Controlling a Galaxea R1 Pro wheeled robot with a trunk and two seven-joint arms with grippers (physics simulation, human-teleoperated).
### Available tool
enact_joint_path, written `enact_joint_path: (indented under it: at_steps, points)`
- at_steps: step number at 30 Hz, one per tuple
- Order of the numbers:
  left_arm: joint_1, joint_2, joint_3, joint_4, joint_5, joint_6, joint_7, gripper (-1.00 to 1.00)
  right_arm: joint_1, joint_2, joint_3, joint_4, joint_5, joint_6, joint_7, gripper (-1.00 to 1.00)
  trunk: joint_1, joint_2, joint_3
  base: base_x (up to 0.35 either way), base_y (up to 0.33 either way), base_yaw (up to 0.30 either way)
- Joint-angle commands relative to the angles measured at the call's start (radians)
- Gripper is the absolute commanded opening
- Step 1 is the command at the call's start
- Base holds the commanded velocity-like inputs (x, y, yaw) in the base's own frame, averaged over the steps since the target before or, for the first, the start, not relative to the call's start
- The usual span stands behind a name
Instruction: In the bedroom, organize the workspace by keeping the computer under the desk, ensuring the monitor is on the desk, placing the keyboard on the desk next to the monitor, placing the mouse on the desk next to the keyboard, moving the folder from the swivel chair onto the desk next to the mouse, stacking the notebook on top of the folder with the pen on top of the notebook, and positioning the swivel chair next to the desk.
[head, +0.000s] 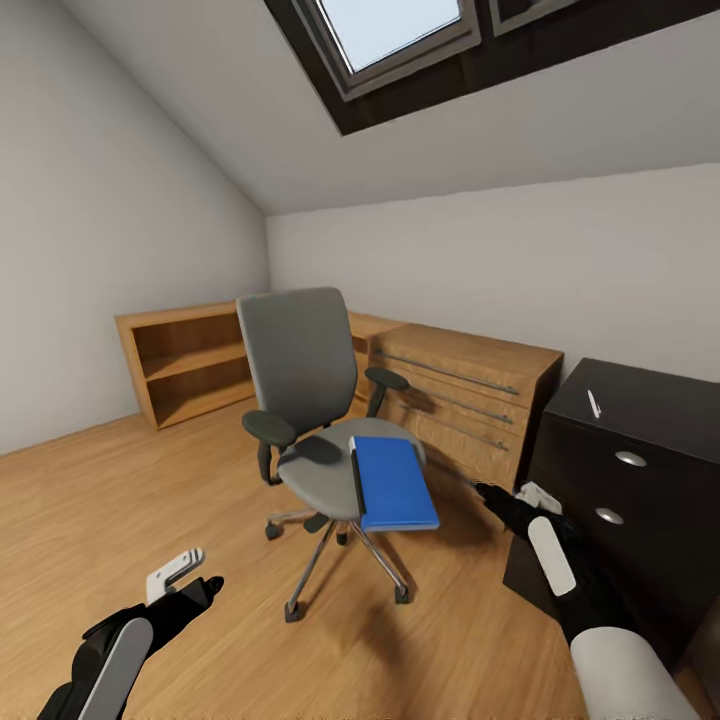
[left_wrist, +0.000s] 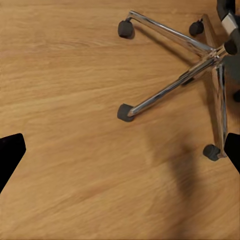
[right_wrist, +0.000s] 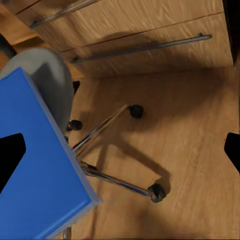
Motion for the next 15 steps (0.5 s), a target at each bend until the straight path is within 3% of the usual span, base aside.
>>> enact_joint_path:
  at_steps: [1, 5, 6, 9, 10, 14, 15]
  points:
    - [-0.001, 0.000, 0.000, -0.001, 0.011, 0.003, 0.009, 1.00, -0.001, -0.001, -0.016, 0.007, -0.019, 0.004, -0.008, 1.00, 0.004, -0.008, -0.004, 0.000, 0.000, 0.000]
    - [-0.001, 0.000, 0.000, -0.001, 0.011, 0.003, 0.009, 1.00, -0.002, -0.008, -0.093, 0.045, -0.068, 0.006, -0.008, 1.00, 0.019, -0.036, -0.017, 0.000, 0.000, 0.000]
    - [-0.001, -0.001, 0.000, -0.001, 0.011, 0.003, 0.009, 1.00, -0.002, -0.013, -0.121, 0.058, -0.103, 0.009, -0.009, 1.00, 0.023, -0.043, -0.020, 0.000, 0.000, 0.000]
    - [-0.001, -0.001, 0.000, -0.002, 0.011, 0.003, 0.009, 1.00, -0.002, -0.024, -0.141, 0.075, -0.165, 0.028, -0.009, 1.00, 0.034, -0.064, -0.029, 0.000, 0.000, 0.000]
    - [-0.001, -0.001, 0.000, -0.002, 0.011, 0.003, 0.009, 1.00, -0.002, -0.036, -0.145, 0.086, -0.218, 0.059, -0.008, 1.00, 0.038, -0.071, -0.033, 0.000, 0.000, 0.000]
    - [-0.001, -0.002, 0.000, -0.002, 0.011, 0.003, 0.009, 1.00, -0.002, -0.062, -0.150, 0.107, -0.347, 0.128, 0.001, 1.00, 0.054, -0.099, -0.045, 0.000, 0.000, 0.000]
    - [-0.001, -0.002, 0.000, -0.002, 0.011, 0.003, 0.009, 1.00, -0.002, -0.073, -0.151, 0.119, -0.407, 0.152, 0.031, 1.00, 0.057, -0.106, -0.048, 0.000, 0.000, 0.000]
